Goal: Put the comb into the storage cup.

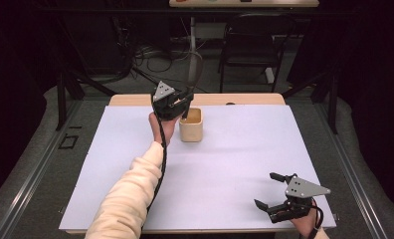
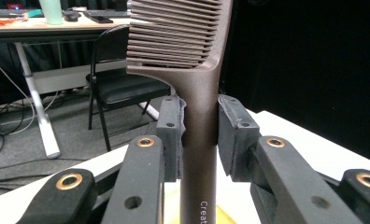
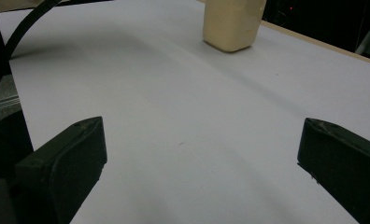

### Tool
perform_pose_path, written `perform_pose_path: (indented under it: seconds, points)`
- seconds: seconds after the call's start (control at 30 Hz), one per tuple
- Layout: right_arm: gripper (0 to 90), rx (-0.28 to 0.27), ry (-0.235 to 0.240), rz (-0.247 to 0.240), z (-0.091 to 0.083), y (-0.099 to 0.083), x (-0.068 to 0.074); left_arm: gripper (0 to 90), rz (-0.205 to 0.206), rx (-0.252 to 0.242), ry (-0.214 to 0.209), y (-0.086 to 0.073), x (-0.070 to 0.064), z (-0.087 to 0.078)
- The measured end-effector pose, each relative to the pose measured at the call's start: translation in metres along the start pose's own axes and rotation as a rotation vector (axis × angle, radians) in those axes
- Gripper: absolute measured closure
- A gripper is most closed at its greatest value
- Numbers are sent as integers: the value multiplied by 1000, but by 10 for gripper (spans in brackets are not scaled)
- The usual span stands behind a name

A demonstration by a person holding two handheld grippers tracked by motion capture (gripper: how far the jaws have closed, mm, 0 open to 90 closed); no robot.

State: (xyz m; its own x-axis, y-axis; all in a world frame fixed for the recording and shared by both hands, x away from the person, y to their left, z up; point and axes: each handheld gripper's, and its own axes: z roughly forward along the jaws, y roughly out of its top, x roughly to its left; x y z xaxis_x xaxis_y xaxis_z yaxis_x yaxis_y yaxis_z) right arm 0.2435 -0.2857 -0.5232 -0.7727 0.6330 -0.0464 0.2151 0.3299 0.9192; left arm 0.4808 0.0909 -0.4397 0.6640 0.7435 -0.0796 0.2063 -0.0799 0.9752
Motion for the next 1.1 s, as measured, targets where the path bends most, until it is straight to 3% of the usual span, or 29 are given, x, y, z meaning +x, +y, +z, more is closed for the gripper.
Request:
perform_pose_path:
  seconds: [1.1]
  points:
    - [9,0,1,3,0,0,0,719,4,59,-3,-13,5,17]
